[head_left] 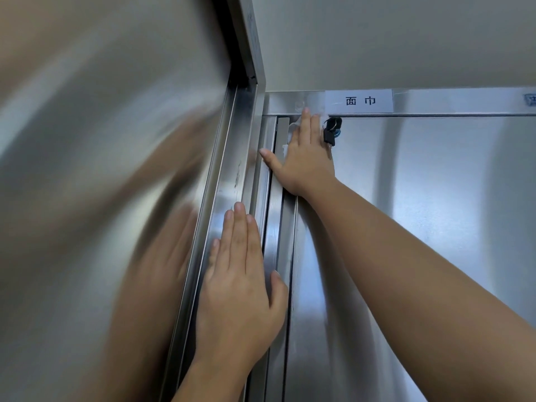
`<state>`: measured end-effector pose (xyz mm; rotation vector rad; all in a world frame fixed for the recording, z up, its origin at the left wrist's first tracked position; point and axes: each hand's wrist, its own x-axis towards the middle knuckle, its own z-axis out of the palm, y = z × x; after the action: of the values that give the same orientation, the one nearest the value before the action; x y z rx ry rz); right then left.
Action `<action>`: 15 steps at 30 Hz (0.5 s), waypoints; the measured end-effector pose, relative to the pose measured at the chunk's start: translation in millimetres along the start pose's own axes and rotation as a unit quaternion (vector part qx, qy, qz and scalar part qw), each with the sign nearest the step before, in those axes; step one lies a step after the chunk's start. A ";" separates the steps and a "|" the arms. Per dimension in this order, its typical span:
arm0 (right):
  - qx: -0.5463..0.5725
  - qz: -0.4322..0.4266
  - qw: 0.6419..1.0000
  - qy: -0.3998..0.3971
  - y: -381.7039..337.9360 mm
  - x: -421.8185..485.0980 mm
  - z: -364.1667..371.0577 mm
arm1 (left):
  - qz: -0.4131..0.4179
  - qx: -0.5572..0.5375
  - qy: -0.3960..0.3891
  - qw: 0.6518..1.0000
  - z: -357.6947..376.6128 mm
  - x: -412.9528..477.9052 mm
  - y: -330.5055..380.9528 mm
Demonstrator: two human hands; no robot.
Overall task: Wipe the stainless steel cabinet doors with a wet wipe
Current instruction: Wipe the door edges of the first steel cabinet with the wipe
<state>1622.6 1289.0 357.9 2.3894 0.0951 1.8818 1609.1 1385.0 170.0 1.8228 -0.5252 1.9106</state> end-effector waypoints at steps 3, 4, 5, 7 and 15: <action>-0.029 -0.004 1.000 -0.006 -0.4 -11.6 4.0 | 0.002 -0.005 -0.004 1.000 -1.1 0.2 -0.2; -0.045 -0.007 0.999 -0.008 -1.2 -16.6 5.2 | 0.001 -0.006 -0.006 1.000 -1.3 0.3 0.0; -0.063 -0.011 0.998 -0.009 -2.2 -22.3 6.6 | 0.000 -0.007 -0.008 1.000 -1.6 0.4 0.2; -0.094 -0.019 0.995 -0.012 -3.3 -34.3 9.1 | -0.004 -0.009 -0.011 1.000 -1.6 -0.6 0.4; -0.083 -0.015 0.996 -0.021 -10.6 -81.9 16.3 | -0.015 -0.020 -0.005 1.000 -1.3 -7.6 2.0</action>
<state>1619.3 1289.8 273.8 2.3033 -0.0273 1.7511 1607.1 1383.7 162.4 1.8072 -0.5323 1.8589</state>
